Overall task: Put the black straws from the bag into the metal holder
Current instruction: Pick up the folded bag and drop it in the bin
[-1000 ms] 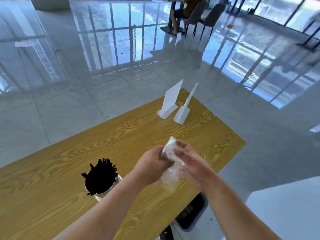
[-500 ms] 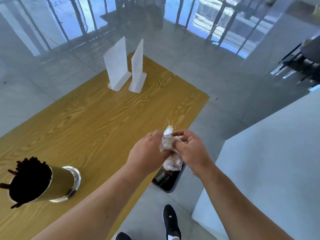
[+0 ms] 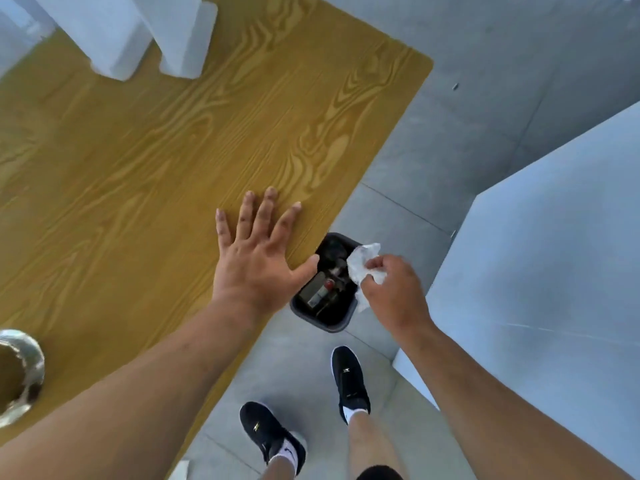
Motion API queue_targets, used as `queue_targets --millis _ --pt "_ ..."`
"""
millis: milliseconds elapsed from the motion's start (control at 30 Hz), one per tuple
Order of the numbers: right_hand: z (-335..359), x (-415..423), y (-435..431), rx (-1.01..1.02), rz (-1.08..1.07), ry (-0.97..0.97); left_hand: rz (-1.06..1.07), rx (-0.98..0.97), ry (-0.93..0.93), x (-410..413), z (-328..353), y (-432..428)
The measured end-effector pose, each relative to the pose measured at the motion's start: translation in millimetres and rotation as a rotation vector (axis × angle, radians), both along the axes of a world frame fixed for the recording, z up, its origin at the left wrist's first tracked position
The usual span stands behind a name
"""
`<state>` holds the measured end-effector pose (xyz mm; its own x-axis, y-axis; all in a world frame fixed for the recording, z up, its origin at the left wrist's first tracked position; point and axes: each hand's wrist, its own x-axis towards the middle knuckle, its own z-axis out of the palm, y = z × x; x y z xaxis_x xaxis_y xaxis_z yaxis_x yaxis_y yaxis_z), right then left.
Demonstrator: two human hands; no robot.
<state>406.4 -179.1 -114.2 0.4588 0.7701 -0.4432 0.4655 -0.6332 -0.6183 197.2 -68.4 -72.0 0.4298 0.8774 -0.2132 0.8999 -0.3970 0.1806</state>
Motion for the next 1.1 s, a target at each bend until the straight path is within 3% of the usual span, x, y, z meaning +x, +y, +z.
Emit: queue_targets --millis 267,600,833,1100 --pt "-129.8 -26.9 24.8 -0.271 0.204 0.068 0.002 0.052 -0.003 0.1 -8.6 0.5" --pt "-207.3 -32.4 51.7 -0.436 0.407 -0.008 0.015 0.062 -0.034 -2.5 -6.0 -1.7" --pt "-227.3 -35.6 60.0 -0.500 0.556 -0.103 0.013 0.100 -0.054 -3.3 -9.0 -1.6" --pt "-183.0 -26.7 48.9 -0.430 0.582 -0.103 0.012 0.064 -0.046 -1.9 -3.6 -1.3"
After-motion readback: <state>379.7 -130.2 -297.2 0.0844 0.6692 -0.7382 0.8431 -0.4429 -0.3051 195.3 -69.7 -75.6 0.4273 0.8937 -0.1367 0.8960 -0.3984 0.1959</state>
